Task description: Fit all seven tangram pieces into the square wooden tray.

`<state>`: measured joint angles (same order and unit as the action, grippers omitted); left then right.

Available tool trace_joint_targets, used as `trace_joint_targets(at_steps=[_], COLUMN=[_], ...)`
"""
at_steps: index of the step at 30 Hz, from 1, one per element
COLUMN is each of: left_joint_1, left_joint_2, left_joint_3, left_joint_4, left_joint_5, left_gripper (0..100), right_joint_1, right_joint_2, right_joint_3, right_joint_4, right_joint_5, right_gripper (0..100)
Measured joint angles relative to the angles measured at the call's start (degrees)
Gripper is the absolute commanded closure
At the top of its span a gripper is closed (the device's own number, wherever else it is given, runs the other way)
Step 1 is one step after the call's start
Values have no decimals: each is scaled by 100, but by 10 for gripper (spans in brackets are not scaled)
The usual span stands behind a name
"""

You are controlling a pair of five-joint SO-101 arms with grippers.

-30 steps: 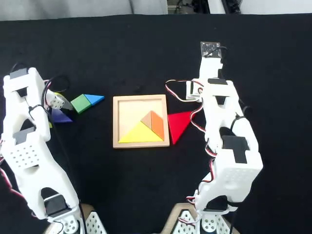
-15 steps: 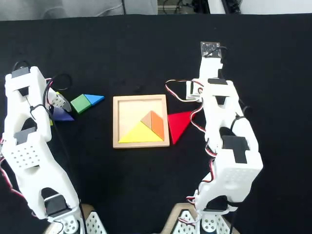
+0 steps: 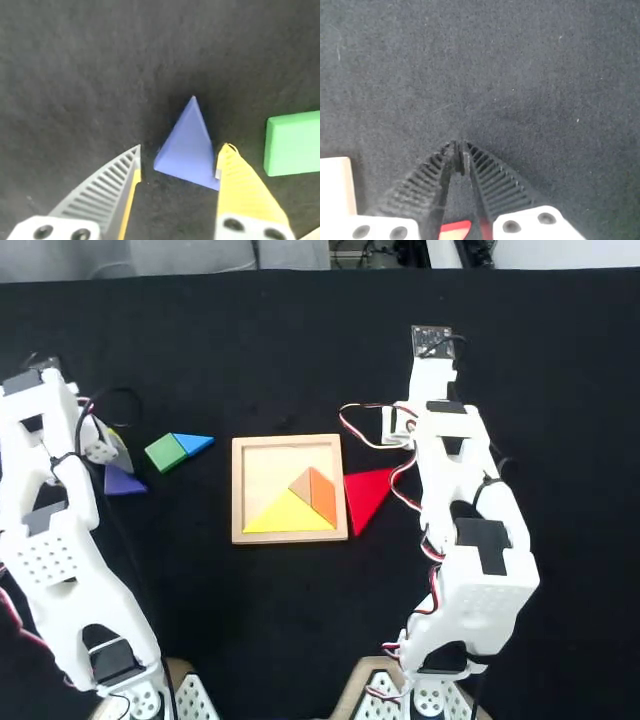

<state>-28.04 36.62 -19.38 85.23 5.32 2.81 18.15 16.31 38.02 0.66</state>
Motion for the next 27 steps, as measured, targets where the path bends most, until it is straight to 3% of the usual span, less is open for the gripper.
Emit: trace_joint_targets(at_steps=[5, 12, 19, 27], left_joint_1=[9, 62, 62, 88], left_joint_2=[0, 0, 0, -18], left_joint_3=[88, 202, 554, 580], left_joint_4=[114, 176, -281, -396], left_joint_5=[765, 1275, 1407, 1424], left_gripper=[636, 640, 641, 773], right_joint_1=[0, 0, 0, 0], right_joint_2=[0, 0, 0, 0], right_joint_3=[0, 0, 0, 0], right_joint_4=[0, 0, 0, 0], right_joint_5=[0, 0, 0, 0], right_gripper=[984, 984, 984, 984])
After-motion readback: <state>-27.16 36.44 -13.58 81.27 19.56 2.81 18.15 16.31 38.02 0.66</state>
